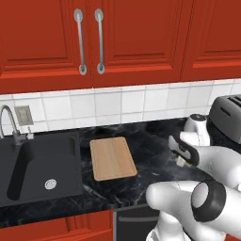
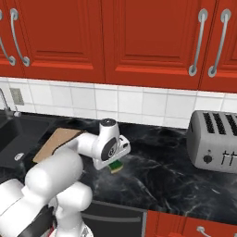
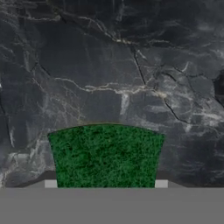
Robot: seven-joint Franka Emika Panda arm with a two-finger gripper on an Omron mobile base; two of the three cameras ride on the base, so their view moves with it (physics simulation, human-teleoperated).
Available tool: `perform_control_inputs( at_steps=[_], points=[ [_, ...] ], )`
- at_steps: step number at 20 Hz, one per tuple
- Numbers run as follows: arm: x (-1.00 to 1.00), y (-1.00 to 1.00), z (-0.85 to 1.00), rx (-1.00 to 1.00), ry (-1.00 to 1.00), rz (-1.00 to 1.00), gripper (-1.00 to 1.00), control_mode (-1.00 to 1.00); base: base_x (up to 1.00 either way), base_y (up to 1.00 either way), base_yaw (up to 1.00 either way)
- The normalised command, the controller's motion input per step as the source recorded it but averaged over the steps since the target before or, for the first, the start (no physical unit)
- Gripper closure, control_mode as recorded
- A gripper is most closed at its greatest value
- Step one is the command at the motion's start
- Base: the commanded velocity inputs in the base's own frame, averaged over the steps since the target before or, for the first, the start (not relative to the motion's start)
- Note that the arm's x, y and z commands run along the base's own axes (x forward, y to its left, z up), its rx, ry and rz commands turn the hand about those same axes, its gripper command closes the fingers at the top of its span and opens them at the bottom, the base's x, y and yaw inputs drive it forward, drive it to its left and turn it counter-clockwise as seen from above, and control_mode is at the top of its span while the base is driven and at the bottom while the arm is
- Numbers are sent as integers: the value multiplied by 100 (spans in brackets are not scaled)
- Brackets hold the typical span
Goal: Pick up the sponge from the counter and clean the cutting board by briefly scrubbing or pressing down on the cutting board. Once finished, release the sponge.
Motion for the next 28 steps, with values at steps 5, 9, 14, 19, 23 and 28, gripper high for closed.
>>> perform_control_inputs(
  at_steps=[5, 9, 14, 19, 23, 28],
  points=[
    [4, 100, 16, 0, 4, 11, 100, -100, 0, 0, 0],
    [14, 100, 2, 0, 12, 17, 100, -100, 0, 0, 0],
    [17, 100, 0, 0, 12, 21, 100, -100, 0, 0, 0],
    [17, 97, 0, 0, 12, 23, 100, -100, 0, 0, 0],
    [8, 73, -7, 0, 12, 29, 100, -100, 0, 0, 0],
    [27, 47, -8, 0, 4, 24, 100, -100, 0, 0, 0]
  ],
)
